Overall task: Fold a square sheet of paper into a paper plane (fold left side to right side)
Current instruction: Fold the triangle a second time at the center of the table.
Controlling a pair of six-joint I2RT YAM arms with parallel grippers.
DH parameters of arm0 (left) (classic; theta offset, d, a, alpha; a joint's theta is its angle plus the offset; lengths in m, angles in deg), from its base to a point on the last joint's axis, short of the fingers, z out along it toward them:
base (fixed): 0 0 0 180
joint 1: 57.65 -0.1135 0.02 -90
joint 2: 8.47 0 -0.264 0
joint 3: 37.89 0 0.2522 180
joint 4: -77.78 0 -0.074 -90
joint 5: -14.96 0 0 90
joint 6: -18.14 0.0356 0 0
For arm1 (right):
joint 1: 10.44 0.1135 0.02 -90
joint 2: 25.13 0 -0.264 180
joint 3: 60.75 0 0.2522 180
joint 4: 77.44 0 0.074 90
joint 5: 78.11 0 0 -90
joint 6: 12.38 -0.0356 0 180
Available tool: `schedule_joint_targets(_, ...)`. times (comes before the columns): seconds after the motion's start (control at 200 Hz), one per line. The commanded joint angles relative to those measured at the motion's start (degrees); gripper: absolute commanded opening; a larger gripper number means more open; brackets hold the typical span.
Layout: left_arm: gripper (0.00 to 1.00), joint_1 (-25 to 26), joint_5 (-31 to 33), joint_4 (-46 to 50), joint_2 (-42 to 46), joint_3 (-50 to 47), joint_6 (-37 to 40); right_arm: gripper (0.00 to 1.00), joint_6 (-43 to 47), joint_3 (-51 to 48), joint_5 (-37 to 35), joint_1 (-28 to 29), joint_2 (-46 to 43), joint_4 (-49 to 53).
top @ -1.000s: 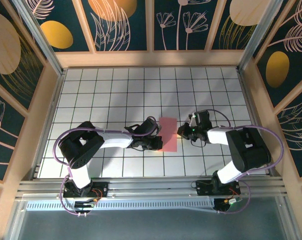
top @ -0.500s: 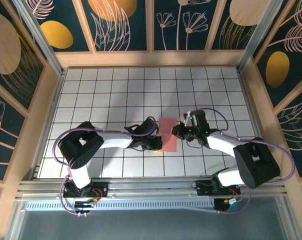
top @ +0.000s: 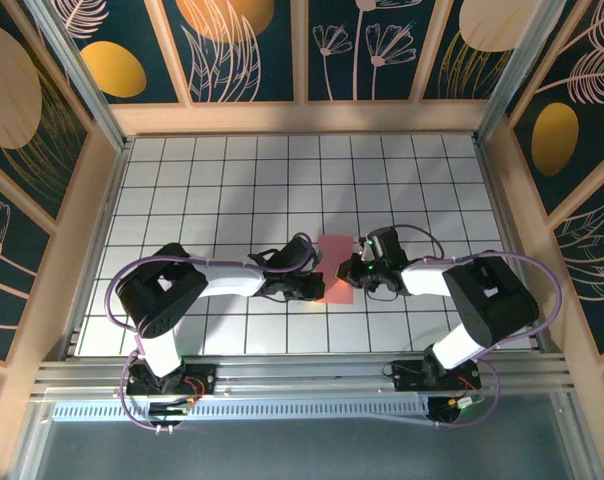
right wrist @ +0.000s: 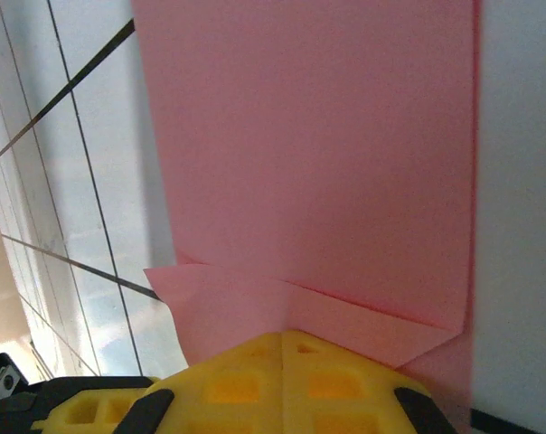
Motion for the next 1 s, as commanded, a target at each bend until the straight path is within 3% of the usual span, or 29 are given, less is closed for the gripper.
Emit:
schedule_joint_targets(0.0, 0.0, -0.33, -0.18, 3.41, 0.84, 0.93, -1.33, 0.0, 0.08, -1.76, -1.55, -1.13, 0.28, -0.56)
schedule_joint_targets(0.37, 0.0, -0.34, -4.43, 1.47, 0.37, 6.47, -1.86, 0.0, 0.64, -4.98, -0.26, -2.17, -0.14, -0.77)
schedule_joint_targets(0.716, 0.0, -0.45, -3.94, 2.79, -5.17, 12.13, 0.67, 0.0, 1.08, -4.02, -0.24, -2.13, 0.52, 0.59)
schedule_joint_targets(0.996, 0.0, -0.48, -2.52, 2.72, -6.34, 11.01, 0.55, 0.0, 1.14, -3.93, -0.23, -2.17, 0.77, 0.99)
